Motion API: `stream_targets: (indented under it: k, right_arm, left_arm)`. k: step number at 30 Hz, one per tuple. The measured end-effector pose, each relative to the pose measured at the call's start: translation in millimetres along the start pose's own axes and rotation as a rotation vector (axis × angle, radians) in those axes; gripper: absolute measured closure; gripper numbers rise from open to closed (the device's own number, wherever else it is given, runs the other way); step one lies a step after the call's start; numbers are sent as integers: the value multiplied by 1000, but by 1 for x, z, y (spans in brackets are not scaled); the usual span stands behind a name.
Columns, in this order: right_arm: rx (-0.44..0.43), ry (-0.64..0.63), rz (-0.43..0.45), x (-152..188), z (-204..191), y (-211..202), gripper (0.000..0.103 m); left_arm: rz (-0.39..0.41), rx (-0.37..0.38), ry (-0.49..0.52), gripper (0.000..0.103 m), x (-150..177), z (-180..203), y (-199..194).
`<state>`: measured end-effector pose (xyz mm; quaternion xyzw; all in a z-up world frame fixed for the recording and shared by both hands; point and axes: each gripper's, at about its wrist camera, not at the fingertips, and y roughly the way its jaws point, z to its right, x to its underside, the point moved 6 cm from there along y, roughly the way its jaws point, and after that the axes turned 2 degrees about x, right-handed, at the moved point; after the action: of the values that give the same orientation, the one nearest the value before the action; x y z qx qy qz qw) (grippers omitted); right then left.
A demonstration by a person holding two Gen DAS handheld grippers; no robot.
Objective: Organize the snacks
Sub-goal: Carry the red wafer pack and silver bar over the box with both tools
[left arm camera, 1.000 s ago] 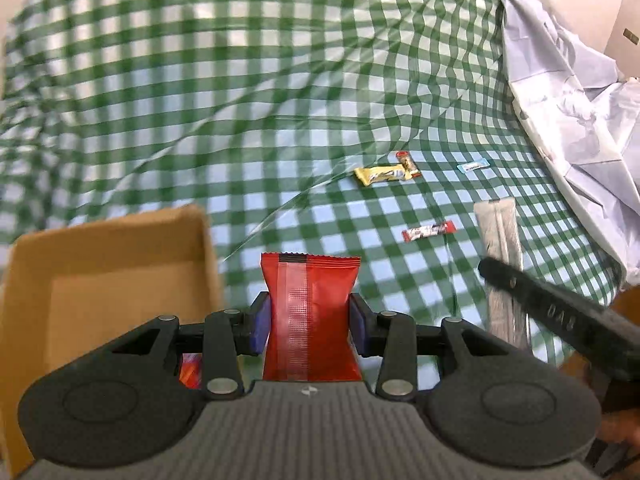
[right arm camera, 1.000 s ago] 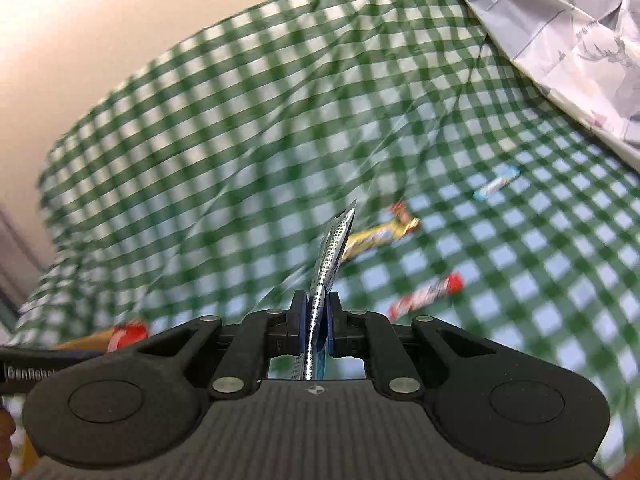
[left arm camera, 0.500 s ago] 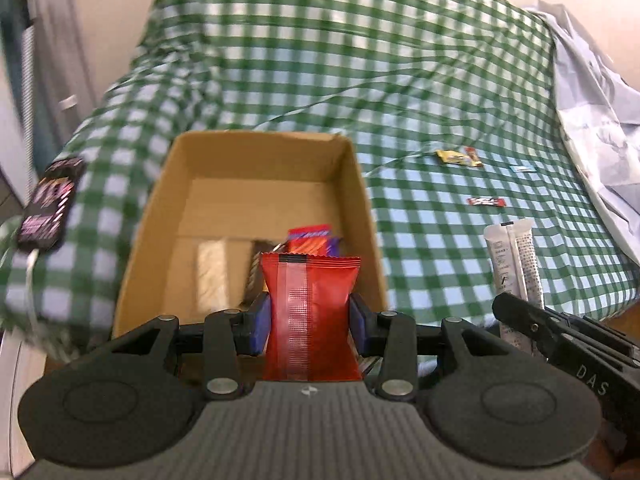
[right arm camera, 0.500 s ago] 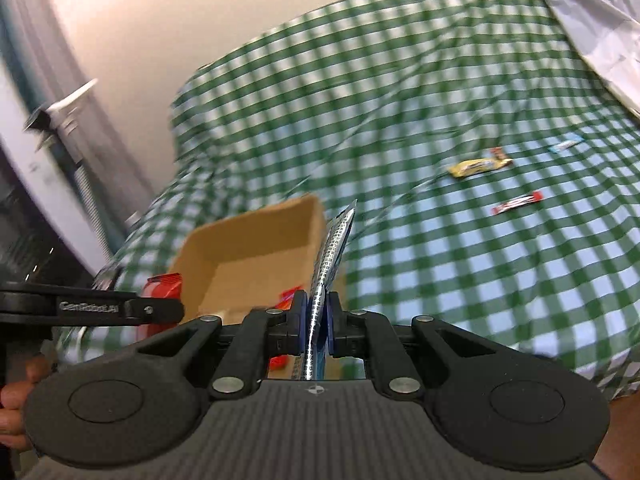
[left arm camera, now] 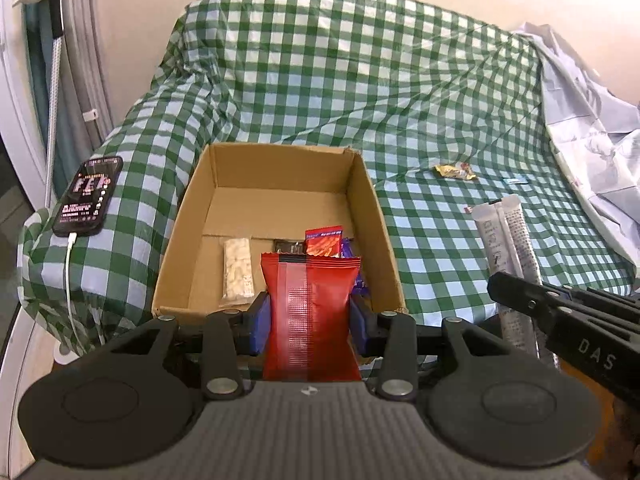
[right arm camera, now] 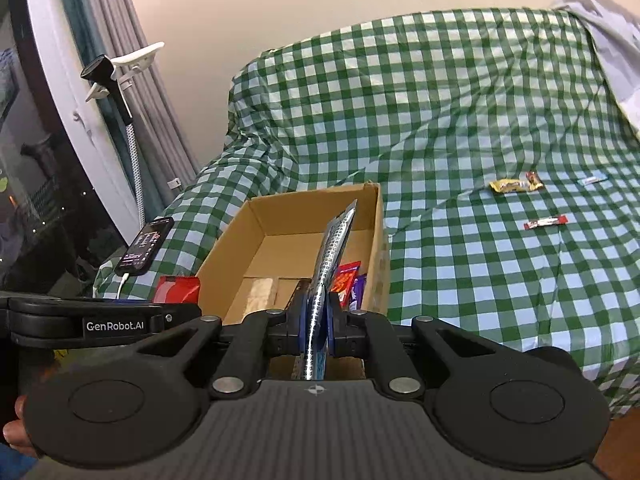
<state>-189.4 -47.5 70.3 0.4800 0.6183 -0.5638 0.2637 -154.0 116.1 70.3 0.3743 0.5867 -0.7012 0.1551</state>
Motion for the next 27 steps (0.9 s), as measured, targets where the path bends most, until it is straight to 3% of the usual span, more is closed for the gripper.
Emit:
stream_targets:
  k: [11, 27]
  right_arm:
    - [10, -32, 6, -1, -12, -4, 93]
    - [4, -21, -29, 3, -11, 7, 93]
  left_arm:
    - [10, 3, -6, 58, 1, -4, -3]
    - [-38, -11, -17, 58, 3, -8, 9]
